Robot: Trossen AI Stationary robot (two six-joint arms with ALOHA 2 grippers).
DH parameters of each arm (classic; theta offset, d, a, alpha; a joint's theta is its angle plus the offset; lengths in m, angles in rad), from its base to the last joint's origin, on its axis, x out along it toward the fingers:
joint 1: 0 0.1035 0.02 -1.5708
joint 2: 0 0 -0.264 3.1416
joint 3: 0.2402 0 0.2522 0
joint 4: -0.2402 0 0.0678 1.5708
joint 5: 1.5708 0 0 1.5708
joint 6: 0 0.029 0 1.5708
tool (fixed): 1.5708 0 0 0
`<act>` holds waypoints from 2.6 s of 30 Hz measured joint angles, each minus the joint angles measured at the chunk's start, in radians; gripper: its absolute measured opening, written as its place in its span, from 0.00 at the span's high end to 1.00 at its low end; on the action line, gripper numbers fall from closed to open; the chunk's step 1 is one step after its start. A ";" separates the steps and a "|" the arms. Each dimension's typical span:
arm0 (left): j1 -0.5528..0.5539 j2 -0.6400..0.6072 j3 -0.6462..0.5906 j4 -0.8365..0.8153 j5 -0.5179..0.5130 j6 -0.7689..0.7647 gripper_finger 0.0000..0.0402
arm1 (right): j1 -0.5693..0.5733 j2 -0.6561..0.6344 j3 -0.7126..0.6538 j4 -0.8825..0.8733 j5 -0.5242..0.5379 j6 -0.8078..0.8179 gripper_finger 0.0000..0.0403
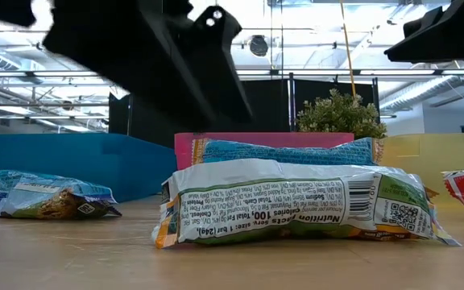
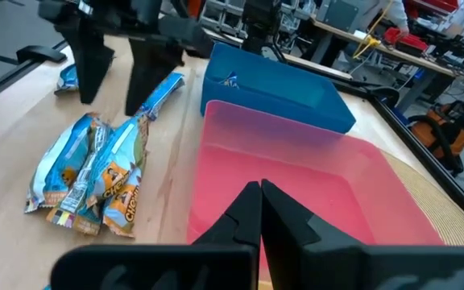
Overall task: Pick and place Granola Bars by type
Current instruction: Put the yellow granola bar into the red bin
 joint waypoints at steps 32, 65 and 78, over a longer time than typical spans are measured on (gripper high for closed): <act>0.045 0.079 0.000 -0.015 -0.009 0.010 0.51 | 0.000 0.001 0.000 -0.002 0.000 -0.008 1.00; 0.135 -0.159 0.000 -0.053 -0.247 -0.010 0.89 | 0.000 0.001 0.000 0.007 -0.001 -0.007 1.00; 0.351 -0.129 -0.209 0.083 -0.024 -0.212 0.90 | 0.000 0.001 0.001 0.006 -0.001 -0.011 1.00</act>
